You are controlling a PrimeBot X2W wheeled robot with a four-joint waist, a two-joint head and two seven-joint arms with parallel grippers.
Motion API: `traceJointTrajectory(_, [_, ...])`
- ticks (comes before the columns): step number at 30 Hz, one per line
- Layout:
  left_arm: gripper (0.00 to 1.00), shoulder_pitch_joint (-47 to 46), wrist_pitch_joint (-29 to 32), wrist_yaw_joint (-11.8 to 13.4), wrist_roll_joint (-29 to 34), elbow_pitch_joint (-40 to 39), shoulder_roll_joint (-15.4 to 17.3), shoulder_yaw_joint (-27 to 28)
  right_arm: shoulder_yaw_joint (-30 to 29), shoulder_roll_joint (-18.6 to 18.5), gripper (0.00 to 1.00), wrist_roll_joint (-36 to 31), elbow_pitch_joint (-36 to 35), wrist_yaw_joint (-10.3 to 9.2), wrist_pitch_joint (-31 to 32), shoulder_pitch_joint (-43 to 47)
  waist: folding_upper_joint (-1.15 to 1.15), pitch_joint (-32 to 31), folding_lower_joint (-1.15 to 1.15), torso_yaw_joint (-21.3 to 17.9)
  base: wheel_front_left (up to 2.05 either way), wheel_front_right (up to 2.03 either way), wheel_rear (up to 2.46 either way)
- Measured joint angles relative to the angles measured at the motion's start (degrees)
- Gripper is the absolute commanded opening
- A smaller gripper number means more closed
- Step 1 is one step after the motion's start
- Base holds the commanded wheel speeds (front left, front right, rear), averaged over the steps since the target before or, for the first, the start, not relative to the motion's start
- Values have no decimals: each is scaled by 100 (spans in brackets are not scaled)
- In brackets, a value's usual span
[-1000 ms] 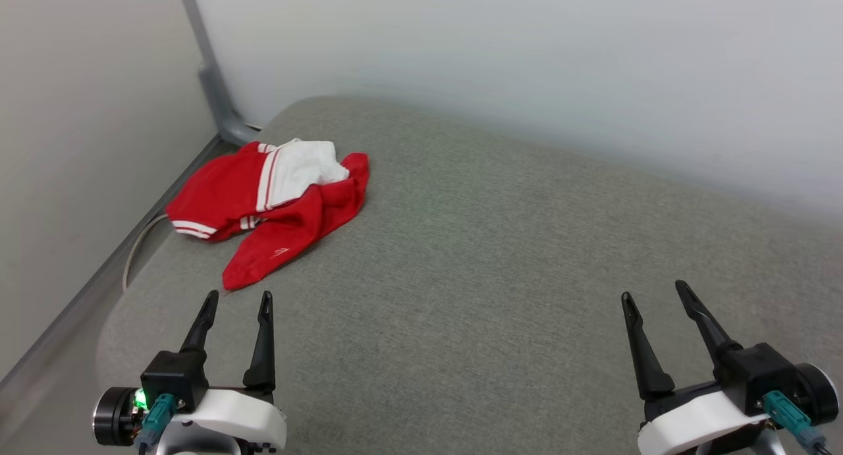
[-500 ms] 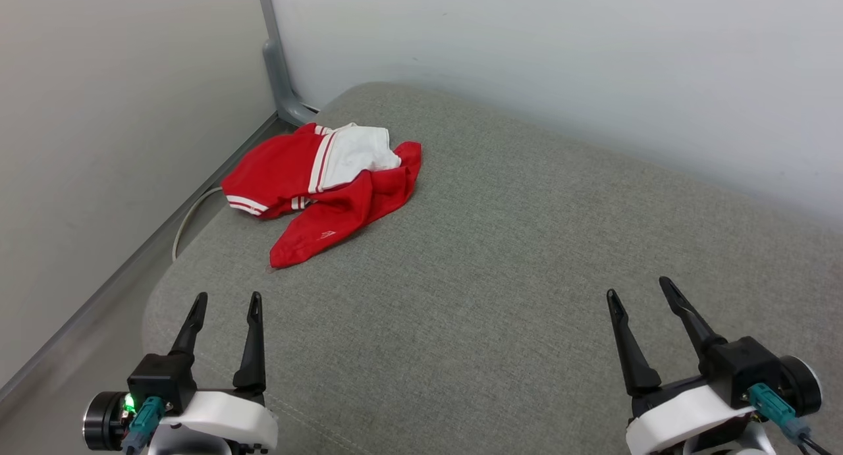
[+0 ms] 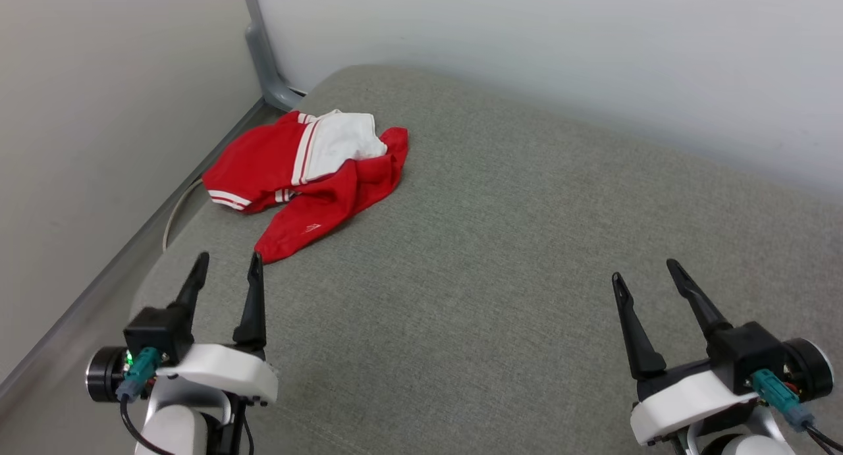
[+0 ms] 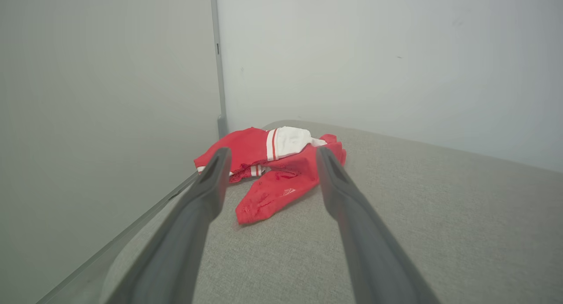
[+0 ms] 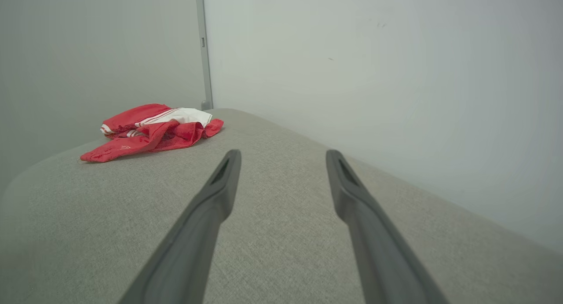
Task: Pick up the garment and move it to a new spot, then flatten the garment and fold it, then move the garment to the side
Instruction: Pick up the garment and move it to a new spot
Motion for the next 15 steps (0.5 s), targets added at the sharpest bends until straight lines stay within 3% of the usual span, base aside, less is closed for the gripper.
traceJointTrajectory(8, [100,-1258,8,-43,-593,886,345,81,56,-64,100,-309,-322,0,199,-360,0,592,0,-388,0,0,0])
traceJointTrajectory(15, [100,-2485,702,-52,-1399,1758,1066,-301,75,-108,100,-391,-509,0,254,-752,0,1281,1,-858,0,0,0])
